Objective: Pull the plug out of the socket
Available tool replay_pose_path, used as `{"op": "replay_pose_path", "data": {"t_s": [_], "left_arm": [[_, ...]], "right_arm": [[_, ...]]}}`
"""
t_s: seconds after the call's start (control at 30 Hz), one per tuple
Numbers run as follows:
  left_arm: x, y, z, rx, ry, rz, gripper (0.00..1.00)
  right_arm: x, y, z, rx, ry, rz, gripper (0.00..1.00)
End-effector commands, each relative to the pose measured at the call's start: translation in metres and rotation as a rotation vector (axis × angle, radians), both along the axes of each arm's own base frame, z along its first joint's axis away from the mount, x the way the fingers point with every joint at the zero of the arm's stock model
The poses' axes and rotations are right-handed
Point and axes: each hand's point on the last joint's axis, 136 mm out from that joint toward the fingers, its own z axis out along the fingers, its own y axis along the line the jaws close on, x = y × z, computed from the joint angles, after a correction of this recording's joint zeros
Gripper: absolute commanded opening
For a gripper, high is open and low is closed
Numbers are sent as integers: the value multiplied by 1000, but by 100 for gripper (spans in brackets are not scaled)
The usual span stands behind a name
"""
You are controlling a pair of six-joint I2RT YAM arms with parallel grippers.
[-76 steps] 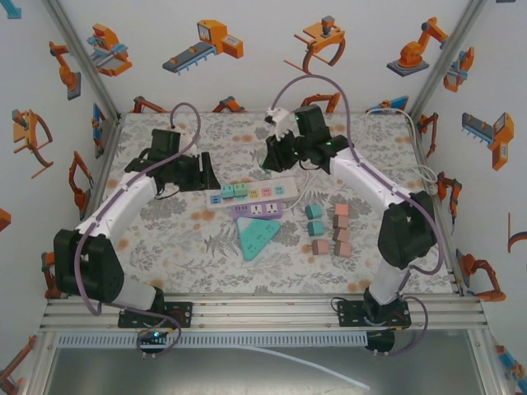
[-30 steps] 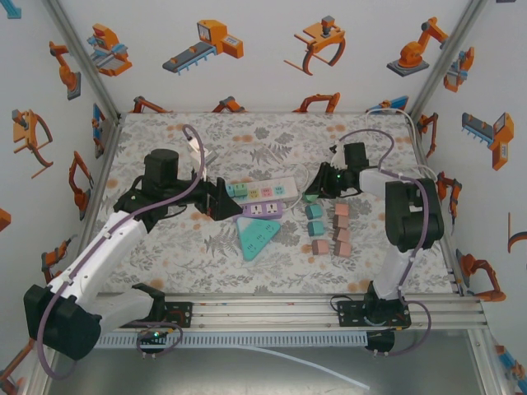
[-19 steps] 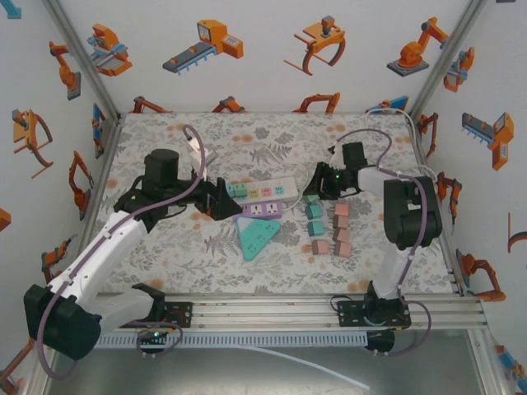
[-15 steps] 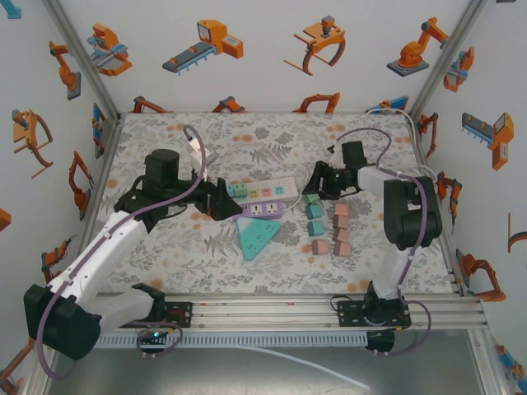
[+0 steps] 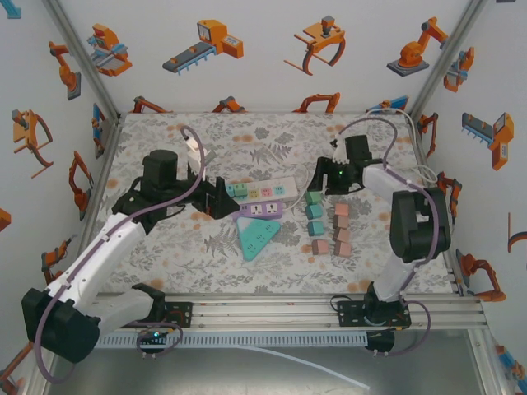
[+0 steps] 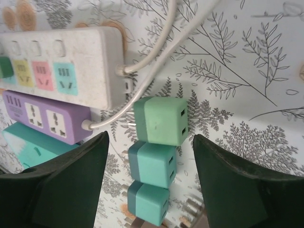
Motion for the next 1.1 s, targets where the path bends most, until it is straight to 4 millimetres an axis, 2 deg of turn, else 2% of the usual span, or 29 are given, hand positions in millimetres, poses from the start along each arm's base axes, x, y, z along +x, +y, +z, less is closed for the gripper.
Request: {"op": "replay_pose_path", "data": {"t_s": [0.0,0.2,0.27,0.37,0.47,0.6,0.8,0.9,1.07], "left_arm": [[10,14,-8,50,-10,101,97],[37,33,-23,99,65,255,99],[48,38,-26,90,94,302,94],[68,53,-33,87,121,404,89],[86,71,-47,88,176,504,84],[104,84,-67,87,258,580,78],[126,98,-101,123,343,652,70],[135,103,-116,153,372,676,62],[146,101,-136,193,412,664,54]], "right_arm": [[8,15,63,-36,-197,74,65],[-2,66,127,-152,-502,314,64],[-8,88,144,-175,-609,412,65],[-18,119,162,-203,-745,556,65],[-31,149,167,-211,-836,723,69],[-49,183,160,-160,-902,942,73],[-59,215,121,-191,-901,1206,75],[-66,228,101,-191,-921,1336,75],[-62,246,72,-184,-890,1407,74]]}}
